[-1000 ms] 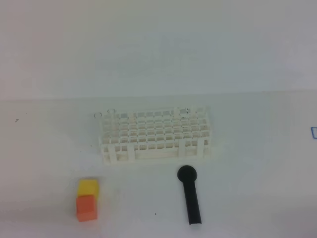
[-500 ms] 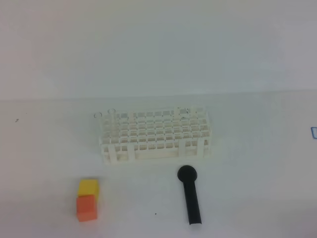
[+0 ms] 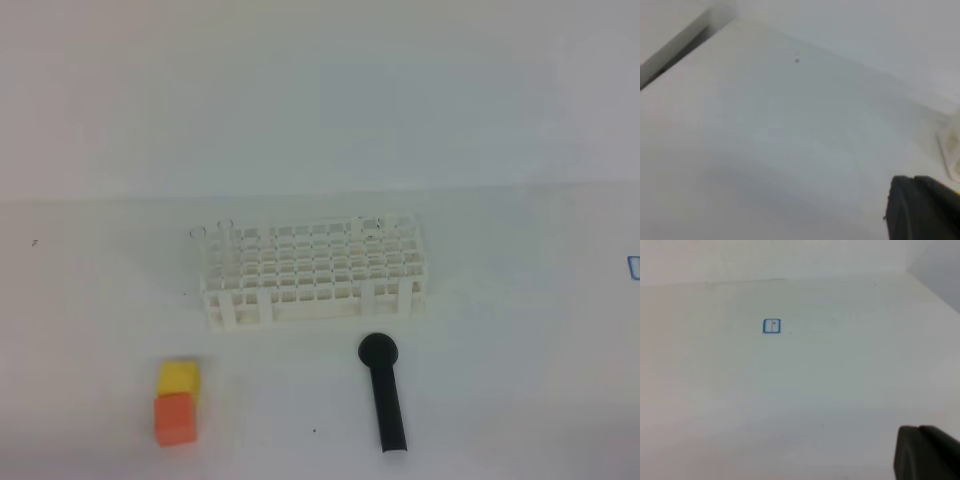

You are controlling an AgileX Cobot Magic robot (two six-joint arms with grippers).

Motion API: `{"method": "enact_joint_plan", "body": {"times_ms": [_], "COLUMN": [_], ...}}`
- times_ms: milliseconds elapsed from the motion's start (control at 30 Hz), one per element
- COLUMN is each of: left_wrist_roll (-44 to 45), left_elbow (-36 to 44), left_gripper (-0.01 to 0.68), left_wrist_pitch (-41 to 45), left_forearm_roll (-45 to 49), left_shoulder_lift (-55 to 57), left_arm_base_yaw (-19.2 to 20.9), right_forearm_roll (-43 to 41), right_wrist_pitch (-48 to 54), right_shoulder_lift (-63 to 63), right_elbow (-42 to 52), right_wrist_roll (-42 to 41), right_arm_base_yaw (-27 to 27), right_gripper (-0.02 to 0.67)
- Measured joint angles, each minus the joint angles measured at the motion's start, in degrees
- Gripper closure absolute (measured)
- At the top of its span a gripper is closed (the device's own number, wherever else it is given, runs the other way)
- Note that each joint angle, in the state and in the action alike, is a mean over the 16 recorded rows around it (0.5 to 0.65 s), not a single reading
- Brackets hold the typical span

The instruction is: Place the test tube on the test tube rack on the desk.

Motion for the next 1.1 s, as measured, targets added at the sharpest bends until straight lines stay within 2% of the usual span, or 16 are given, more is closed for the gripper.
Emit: {"method": "enact_joint_plan", "body": {"times_ms": [167,267,600,1100], "left_wrist_roll": [-12.35,-15.90,-16.40,-16.96], "left_elbow": [0.00,0.00,0.00,0.00], "left_gripper": [0.674,0.674,0.674,0.674], "left_wrist_pitch": [-0.06,-0.14,0.41,0.33], "left_forearm_roll": [10.06,13.08,14.15,10.96], "left_shoulder_lift": [0.00,0.00,0.00,0.00], "left_arm_base_yaw": [-1.70,-2.95,-8.22,-14.30], "right_forearm_roll": [0.00,0.00,0.00,0.01], "right_wrist_pitch": [0.03,0.04,0.04,0.04], "right_shoulder_lift": [0.00,0.00,0.00,0.00], "right_elbow": [0.00,0.00,0.00,0.00], "right_wrist_roll": [0.00,0.00,0.00,0.00], "right_arm_base_yaw": [0.00,0.00,0.00,0.00], "right_gripper": [0.650,0.650,0.650,0.650]}}
